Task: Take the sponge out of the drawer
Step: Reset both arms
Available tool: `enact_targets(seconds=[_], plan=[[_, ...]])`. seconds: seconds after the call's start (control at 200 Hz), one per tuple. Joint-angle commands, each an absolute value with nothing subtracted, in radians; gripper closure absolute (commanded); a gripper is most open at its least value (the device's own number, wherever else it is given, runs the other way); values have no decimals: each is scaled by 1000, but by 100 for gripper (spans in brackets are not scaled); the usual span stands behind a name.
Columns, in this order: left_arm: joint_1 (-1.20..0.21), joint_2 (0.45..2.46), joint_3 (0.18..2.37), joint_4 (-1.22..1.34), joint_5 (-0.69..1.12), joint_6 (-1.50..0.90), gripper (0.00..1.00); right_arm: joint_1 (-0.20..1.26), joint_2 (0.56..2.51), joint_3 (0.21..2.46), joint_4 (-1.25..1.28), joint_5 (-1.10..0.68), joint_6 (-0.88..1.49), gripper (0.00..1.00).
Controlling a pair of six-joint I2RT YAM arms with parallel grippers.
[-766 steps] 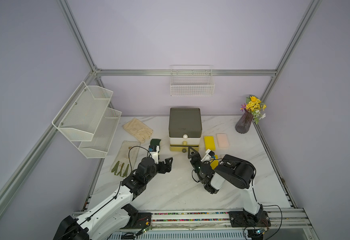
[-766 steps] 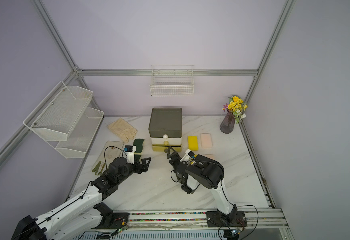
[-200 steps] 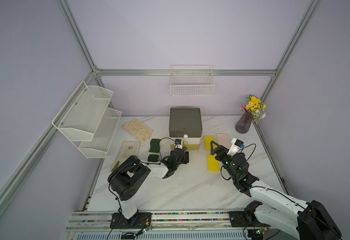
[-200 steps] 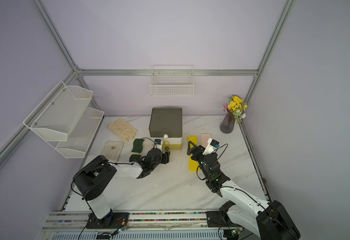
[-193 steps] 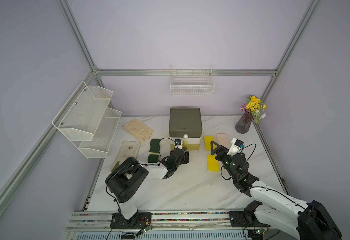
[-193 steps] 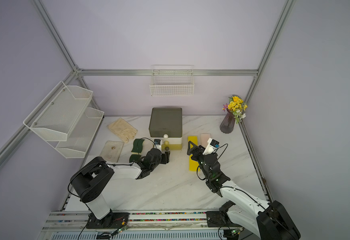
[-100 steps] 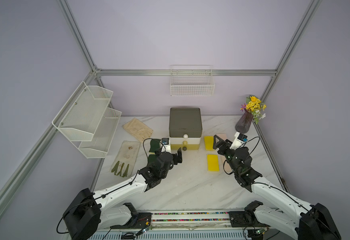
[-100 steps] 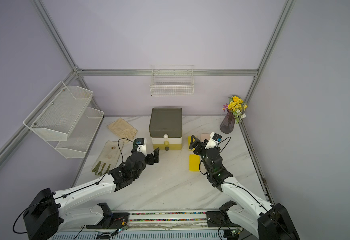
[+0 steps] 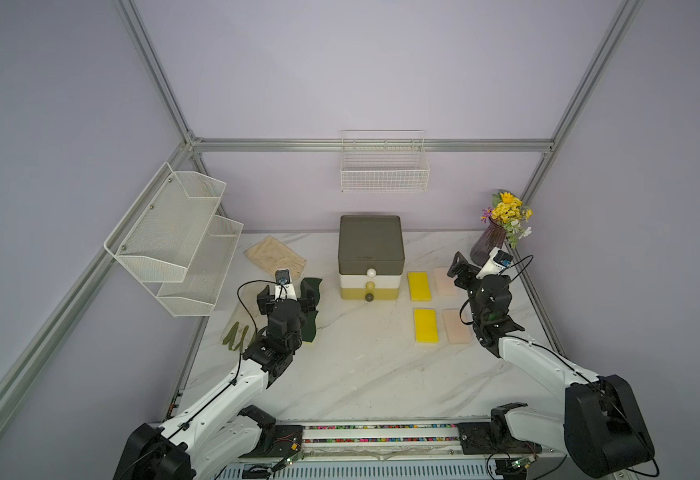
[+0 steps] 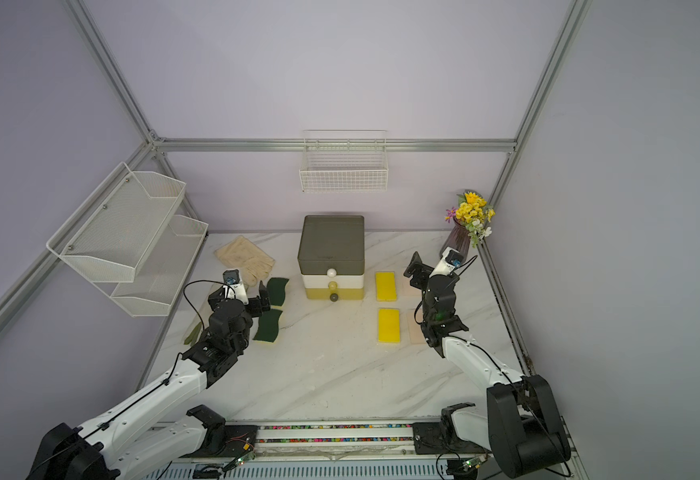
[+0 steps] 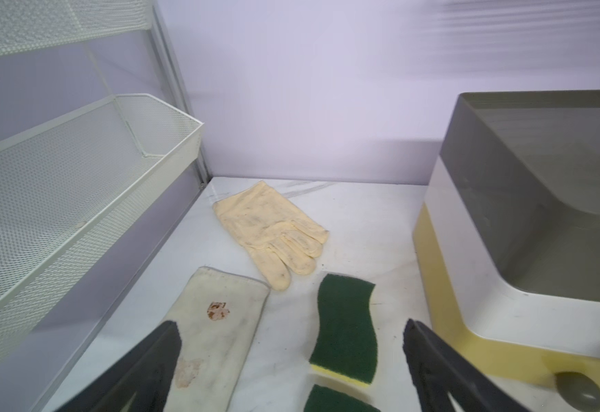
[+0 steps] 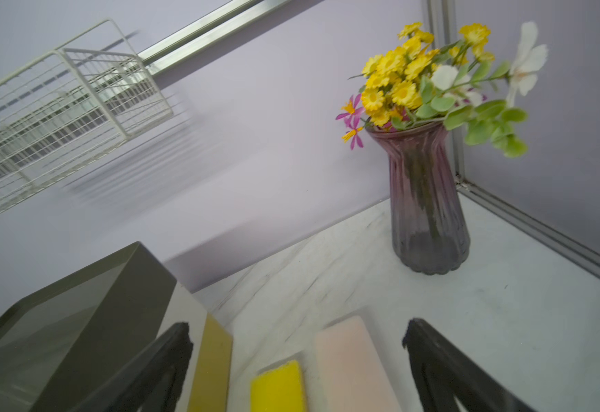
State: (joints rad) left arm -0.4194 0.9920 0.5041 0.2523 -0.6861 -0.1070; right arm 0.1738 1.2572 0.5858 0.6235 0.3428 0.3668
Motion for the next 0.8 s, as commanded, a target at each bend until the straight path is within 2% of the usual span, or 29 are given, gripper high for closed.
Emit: enact_targets(seconds=[0.0, 0.315, 0.455, 0.66, 0.795], plan=[[-335, 1045, 464, 443, -656, -43, 0, 126, 1309, 537, 849, 357, 247, 3], [-156, 1252, 347, 760, -567, 7, 0, 65, 1564, 452, 1249, 277, 65, 3], [-116, 1330, 321, 868, -513, -2, 0, 49, 1597, 438, 1342, 228, 35, 3], [-81, 1442, 293, 1003, -451, -7, 0, 17, 1637, 474, 1332, 74, 40, 3], [-67, 1475, 294, 1027, -424, -9, 0, 13, 1736, 439, 1489, 15, 30, 3]])
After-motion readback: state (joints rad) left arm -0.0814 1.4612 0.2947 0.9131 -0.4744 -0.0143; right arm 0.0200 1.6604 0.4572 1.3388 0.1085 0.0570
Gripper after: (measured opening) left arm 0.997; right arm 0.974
